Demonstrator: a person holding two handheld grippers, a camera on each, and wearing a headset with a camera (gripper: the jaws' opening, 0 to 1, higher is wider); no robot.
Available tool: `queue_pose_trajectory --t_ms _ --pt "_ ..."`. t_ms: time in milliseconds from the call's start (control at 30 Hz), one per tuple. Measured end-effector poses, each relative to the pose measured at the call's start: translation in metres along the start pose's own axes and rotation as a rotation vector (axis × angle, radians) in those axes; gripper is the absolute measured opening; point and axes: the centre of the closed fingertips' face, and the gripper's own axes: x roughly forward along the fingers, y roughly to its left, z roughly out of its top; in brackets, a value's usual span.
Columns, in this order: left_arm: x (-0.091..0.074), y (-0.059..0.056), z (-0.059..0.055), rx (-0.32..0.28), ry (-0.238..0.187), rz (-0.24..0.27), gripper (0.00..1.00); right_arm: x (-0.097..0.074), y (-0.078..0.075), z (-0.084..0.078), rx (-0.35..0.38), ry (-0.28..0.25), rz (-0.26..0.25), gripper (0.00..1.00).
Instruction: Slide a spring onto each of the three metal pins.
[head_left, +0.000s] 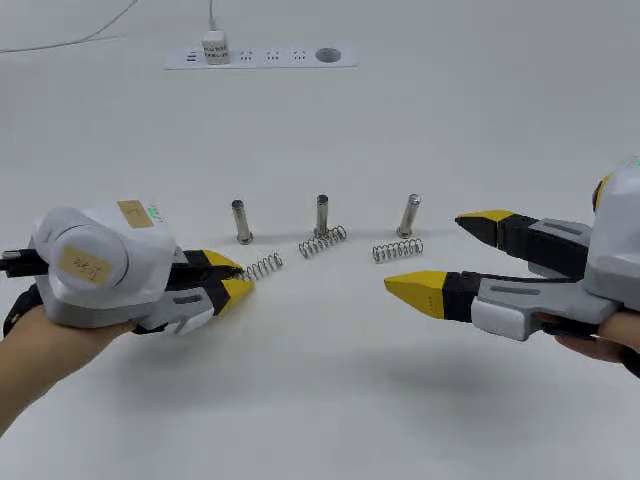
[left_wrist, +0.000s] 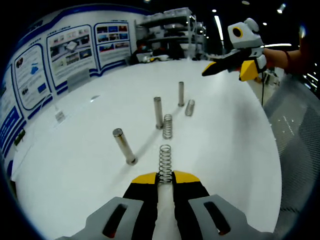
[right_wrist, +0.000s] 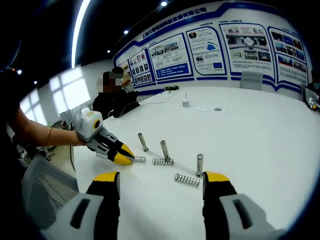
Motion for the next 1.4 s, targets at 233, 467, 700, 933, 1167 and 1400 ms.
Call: queue_pose_trajectory --t_ms 233,467,700,933,1167,1400 --pt "-0.014 -0.003 0.016 -0.069 -0.096 0.037 0.1 0.002 0.005 0.007 0.018 -0.024 0.009 0.67" --pt "-0.029 -0.01 0.035 -0.152 -0.193 0.063 0.1 0.008 0.015 0.017 0.061 -0.057 0.033 0.64" --pt "-0.039 -0.019 0.054 -0.181 -0.271 0.076 0.1 0.018 0.032 0.031 0.107 -0.098 0.088 0.6" --pt "-0.047 -0.03 0.069 -0.202 -0.332 0.077 0.1 0.026 0.048 0.044 0.176 -0.148 0.145 0.55" --pt "-0.054 -0.037 0.085 -0.225 -0.401 0.077 0.1 0.03 0.059 0.048 0.224 -0.16 0.181 0.48" --pt "-0.061 -0.041 0.098 -0.235 -0.455 0.087 0.1 0.032 0.069 0.058 0.348 -0.212 0.239 0.39"
